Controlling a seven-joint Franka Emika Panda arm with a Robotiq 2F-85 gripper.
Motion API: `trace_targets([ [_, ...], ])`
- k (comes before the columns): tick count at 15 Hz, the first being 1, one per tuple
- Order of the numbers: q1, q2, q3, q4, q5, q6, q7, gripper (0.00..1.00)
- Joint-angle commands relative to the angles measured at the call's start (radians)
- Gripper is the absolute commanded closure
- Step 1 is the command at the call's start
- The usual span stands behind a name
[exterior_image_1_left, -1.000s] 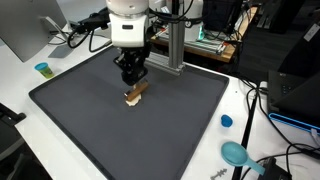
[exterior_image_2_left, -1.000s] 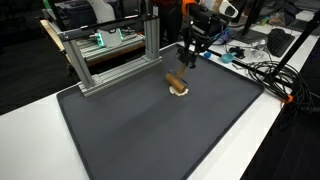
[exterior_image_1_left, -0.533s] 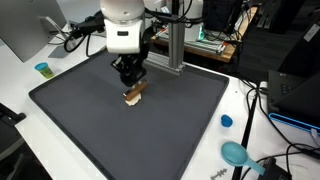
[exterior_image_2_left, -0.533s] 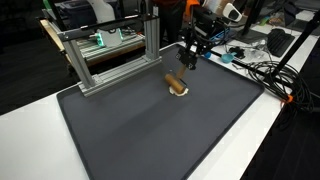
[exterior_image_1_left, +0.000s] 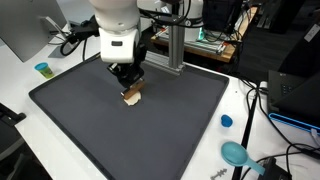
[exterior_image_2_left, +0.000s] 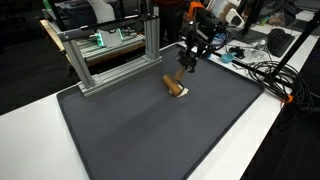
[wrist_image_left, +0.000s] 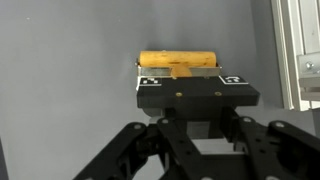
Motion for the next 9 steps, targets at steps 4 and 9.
trace_targets([
  [4,0.01,0.094,-0.027,0.07,-0.05,-0.062,0.098,0.79],
  [9,0.024,-0.042,-0.034,-0.005,-0.082,-0.032,0.226,0.79],
])
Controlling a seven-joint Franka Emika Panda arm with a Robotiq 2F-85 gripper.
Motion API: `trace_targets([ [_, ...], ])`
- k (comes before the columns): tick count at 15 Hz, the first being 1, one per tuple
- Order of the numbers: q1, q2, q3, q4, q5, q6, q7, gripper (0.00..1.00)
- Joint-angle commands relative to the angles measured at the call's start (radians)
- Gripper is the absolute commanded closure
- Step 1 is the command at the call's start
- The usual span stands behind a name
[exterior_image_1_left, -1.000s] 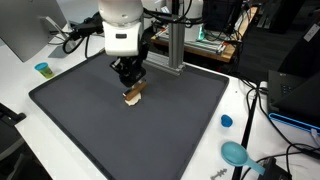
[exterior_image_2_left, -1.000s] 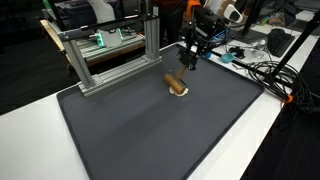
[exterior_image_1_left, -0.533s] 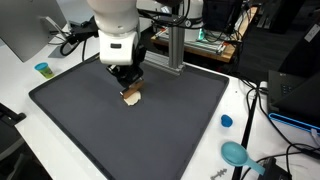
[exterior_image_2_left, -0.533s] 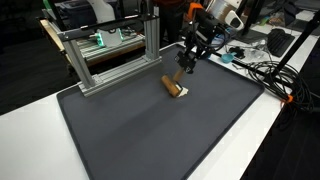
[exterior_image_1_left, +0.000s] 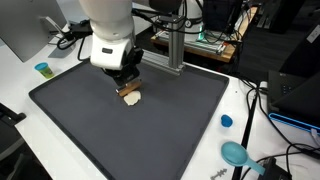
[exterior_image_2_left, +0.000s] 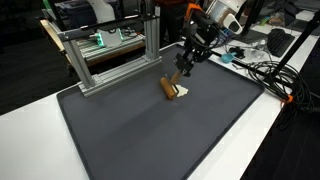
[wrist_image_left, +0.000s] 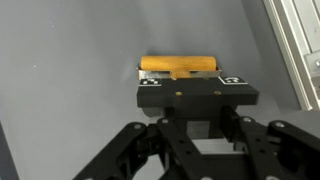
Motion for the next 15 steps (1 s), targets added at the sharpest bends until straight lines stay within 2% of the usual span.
trace_targets([
  [1,0.021,-0.102,-0.012,-0.059,-0.038,0.003,0.086,0.79],
  [4,0.03,-0.123,-0.011,-0.046,-0.061,-0.013,0.125,0.79],
  [6,0.018,-0.133,0.005,-0.057,-0.032,0.003,0.125,0.79],
  [9,-0.012,-0.187,0.028,-0.154,0.011,0.153,0.116,0.79],
  [12,-0.043,-0.267,0.042,-0.298,0.048,0.354,0.096,0.79],
  [15,-0.091,-0.376,0.071,-0.451,0.142,0.464,-0.004,0.79],
])
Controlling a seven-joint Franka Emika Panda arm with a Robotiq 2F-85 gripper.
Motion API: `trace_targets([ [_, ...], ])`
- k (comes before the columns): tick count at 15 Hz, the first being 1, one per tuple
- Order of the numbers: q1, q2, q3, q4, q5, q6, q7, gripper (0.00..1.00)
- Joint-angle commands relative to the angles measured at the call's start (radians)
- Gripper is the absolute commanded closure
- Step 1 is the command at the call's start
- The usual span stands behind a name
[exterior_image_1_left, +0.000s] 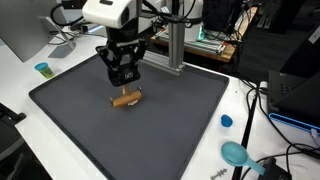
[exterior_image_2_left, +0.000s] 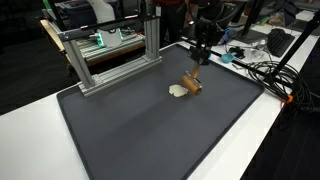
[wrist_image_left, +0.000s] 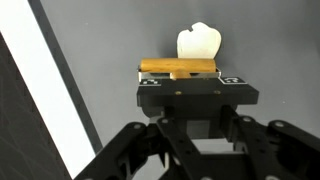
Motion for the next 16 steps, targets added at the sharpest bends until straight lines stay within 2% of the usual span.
trace_targets([
  [1,-0.069,-0.202,0.039,-0.243,0.11,0.103,-0.12,0.79],
  [4,-0.091,-0.276,0.024,-0.292,0.164,0.079,-0.23,0.79],
  [5,-0.055,-0.185,0.011,-0.212,0.121,0.072,-0.162,0.54],
  [6,-0.063,-0.216,0.008,-0.236,0.133,0.072,-0.185,0.54],
  [7,-0.069,-0.237,0.005,-0.252,0.138,0.072,-0.198,0.79],
  [16,-0.087,-0.147,-0.034,-0.203,0.134,0.063,-0.199,0.79],
])
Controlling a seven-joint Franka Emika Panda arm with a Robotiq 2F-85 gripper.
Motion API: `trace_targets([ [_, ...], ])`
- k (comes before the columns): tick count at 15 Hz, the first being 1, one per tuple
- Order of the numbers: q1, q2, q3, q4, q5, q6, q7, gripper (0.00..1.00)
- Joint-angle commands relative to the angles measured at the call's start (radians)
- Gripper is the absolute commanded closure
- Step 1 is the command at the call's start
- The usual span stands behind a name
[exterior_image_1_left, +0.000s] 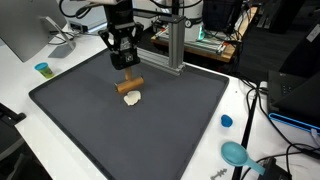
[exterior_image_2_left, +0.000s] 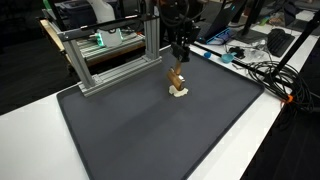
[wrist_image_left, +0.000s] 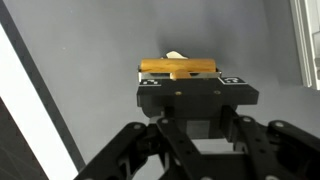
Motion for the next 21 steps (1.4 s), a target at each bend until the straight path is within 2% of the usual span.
trace_targets([
  [1,0.001,0.053,-0.009,0.056,0.003,-0.012,-0.015,0.79],
  [8,0.006,0.187,0.004,0.143,0.003,-0.001,-0.028,0.79],
  [21,0.012,0.253,0.072,0.173,0.053,0.085,-0.063,0.79],
])
